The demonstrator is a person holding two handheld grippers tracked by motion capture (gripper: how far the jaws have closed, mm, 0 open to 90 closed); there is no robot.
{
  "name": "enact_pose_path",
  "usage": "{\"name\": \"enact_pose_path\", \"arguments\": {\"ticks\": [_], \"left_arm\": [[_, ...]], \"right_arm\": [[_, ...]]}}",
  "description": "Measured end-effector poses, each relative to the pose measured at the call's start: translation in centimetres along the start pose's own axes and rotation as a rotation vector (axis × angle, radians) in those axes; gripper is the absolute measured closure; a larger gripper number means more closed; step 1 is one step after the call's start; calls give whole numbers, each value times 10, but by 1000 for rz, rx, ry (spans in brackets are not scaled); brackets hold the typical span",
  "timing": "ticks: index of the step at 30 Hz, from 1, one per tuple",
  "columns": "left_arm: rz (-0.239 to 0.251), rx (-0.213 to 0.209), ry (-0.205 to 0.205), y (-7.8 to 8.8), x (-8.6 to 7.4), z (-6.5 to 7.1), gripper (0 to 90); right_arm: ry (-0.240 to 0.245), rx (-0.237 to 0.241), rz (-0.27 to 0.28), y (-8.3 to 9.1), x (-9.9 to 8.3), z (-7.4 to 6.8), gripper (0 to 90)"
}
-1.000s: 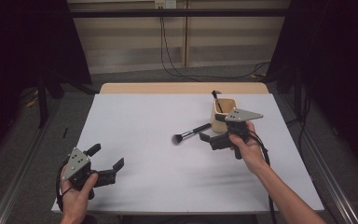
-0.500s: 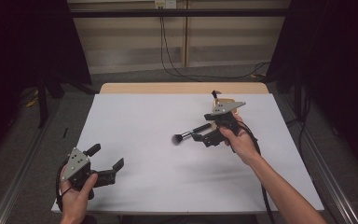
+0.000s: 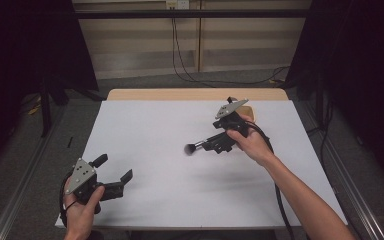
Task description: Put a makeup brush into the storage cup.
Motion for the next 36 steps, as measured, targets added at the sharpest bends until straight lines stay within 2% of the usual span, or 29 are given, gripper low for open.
{"name": "enact_pose_path", "arguments": {"ticks": [6, 14, 17, 24, 32, 34, 36], "left_arm": [[-5, 1, -1, 0, 0, 0, 20], [-3, -2, 1, 0, 0, -1, 20], [1, -2, 3, 0, 0, -1, 20], [-4, 2, 1, 0, 0, -2, 20], [-6, 1, 1, 0, 0, -2, 20], [-6, 1, 2, 0, 0, -2, 20], [-4, 0, 0, 0, 0, -2, 19]], "right_arm": [[35, 35, -56, -9, 2, 3, 45], [71, 86, -173, -23, 2, 13, 30], [73, 112, -204, -27, 2, 15, 29], [120, 153, -255, -34, 4, 21, 36], [168, 154, -326, -42, 8, 30, 35], [154, 171, -336, -44, 7, 35, 40], [148, 162, -367, -46, 3, 41, 39]]}}
Point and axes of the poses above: each handheld gripper's, and its own axes: y roughly backward along the jaws, x roughly out of its top, z roughly to its right, the point moved 3 cm from there along -y, roughly forward along the jaws, and after that the axes turned 14 degrees about y, right-handed, at the moved point
